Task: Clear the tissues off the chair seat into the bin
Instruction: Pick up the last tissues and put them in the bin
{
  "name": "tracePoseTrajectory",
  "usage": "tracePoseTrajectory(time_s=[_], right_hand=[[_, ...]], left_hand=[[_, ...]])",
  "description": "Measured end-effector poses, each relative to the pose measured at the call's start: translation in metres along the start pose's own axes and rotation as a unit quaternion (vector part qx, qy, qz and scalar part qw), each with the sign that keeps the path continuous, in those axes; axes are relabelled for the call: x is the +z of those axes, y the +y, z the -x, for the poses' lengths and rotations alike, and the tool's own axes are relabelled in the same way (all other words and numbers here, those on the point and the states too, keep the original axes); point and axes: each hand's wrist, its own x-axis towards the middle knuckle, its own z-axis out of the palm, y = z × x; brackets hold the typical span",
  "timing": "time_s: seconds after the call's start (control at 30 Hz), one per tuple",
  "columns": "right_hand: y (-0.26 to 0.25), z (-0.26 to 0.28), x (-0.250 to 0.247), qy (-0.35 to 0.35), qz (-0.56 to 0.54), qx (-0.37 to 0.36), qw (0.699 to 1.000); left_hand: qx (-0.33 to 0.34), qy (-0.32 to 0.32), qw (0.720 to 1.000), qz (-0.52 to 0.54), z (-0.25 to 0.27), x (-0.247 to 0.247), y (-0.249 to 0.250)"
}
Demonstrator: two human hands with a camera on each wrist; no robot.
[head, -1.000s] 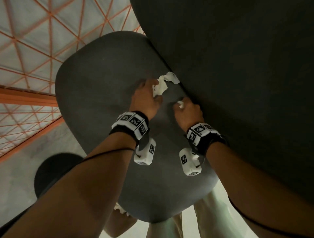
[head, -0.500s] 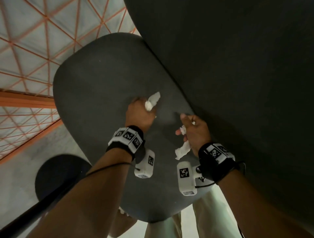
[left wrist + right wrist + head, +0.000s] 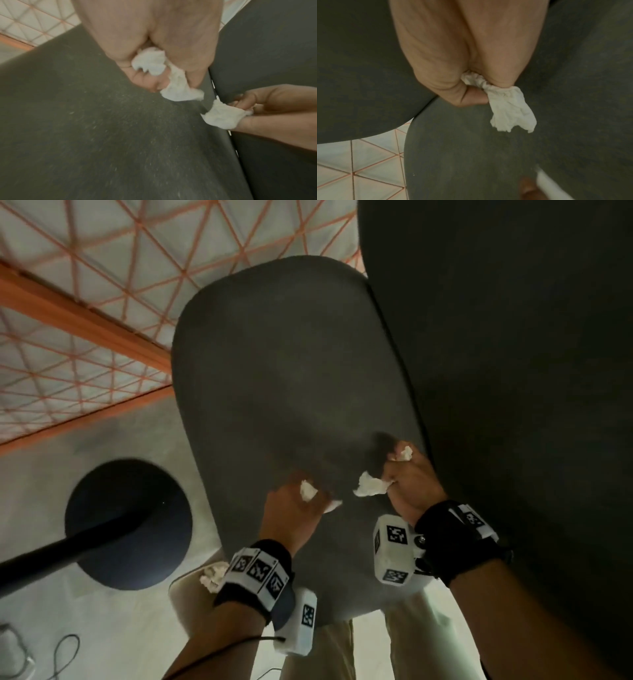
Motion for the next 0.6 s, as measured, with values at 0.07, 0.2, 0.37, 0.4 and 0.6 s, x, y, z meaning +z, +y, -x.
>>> tracePoseTrajectory(time_s=[0.07, 0.2, 0.37, 0.4, 0.6], right_hand=[[0.001, 0.001, 0.006, 0.027, -0.046, 0.008, 0.999], [0.002, 0.010, 0.019, 0.005, -0.082, 0.030, 0.996], [0.012, 0.021, 0.026, -0.021, 0.100, 0.004, 0.995], [0.014, 0.024, 0.026, -0.030, 0.130, -0.005, 0.991], [0.015, 0.054, 0.024, -0.113, 0.183, 0.031, 0.976]], left_hand=[[-0.023, -0.019, 0.999, 0.030, 0.008, 0.004, -0.007], [-0.062, -0.038, 0.993, 0.089, 0.025, 0.010, -0.019], [-0.101, 0.006, 0.970, 0.222, 0.050, 0.018, -0.029], [-0.091, 0.022, 0.970, 0.224, 0.056, 0.020, -0.032], [-0.116, 0.118, 0.968, 0.187, 0.102, 0.030, -0.041]])
